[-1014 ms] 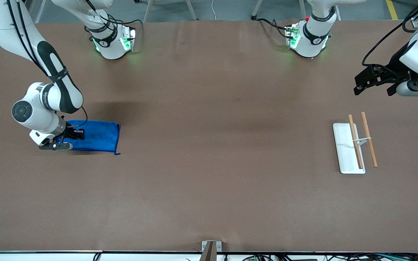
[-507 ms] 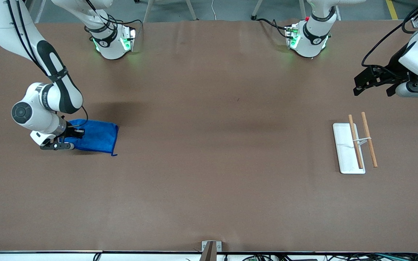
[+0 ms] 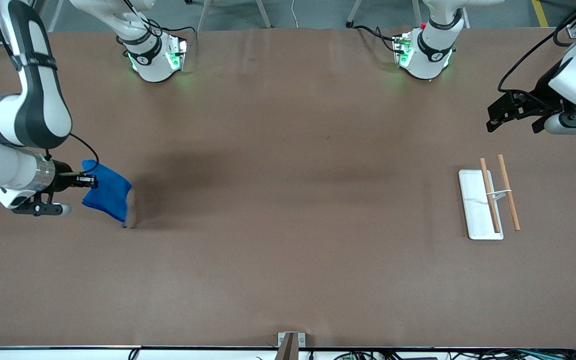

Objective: Right arm passes towel to left arm to hang
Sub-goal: 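Lift the blue towel with the right gripper toward the table middle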

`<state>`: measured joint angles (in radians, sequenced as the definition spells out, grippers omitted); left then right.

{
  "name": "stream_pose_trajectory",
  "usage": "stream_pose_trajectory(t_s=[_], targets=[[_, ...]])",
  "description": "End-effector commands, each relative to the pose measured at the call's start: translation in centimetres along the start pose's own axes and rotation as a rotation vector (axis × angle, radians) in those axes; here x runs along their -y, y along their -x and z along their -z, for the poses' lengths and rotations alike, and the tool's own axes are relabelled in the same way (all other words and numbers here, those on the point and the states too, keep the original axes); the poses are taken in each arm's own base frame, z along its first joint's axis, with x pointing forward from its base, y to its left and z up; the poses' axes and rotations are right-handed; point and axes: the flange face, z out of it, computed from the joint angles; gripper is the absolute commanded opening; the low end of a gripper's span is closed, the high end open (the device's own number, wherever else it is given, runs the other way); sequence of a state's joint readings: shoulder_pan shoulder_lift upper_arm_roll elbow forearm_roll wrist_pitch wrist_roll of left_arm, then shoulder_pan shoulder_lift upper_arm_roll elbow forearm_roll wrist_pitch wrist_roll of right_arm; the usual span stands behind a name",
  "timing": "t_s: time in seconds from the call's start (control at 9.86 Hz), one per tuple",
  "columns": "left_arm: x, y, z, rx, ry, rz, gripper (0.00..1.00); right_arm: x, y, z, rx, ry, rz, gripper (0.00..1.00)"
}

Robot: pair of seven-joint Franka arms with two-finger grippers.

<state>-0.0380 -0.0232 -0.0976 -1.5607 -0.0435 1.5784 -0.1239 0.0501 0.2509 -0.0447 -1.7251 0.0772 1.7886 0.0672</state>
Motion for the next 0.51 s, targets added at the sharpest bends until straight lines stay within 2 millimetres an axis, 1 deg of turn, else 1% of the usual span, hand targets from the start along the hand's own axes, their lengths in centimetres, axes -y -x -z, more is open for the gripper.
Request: stream_pose_trajectory(t_s=[0.0, 0.2, 0.3, 0.41], targets=[[0.0, -0.3, -1.9, 0.029, -0.023, 0.004, 1.0, 9.2, 0.8, 1.5, 0.029, -0.029, 0.004, 0.01], [0.2, -0.4, -1.7, 0.027, -0.019, -0.015, 1.0, 17.1, 2.8, 2.3, 0.064, -0.242, -0.01, 0.01], [0.2, -0.3, -1.5, 0.025, -0.009, -0.013, 1.0, 21.9, 4.1, 3.3, 0.059, -0.343, 0.012, 0.01], [0.1, -0.3, -1.5, 0.025, -0.006, -0.015, 1.0, 24.8, 4.4, 3.8, 0.018, -0.421, -0.036, 0.01]])
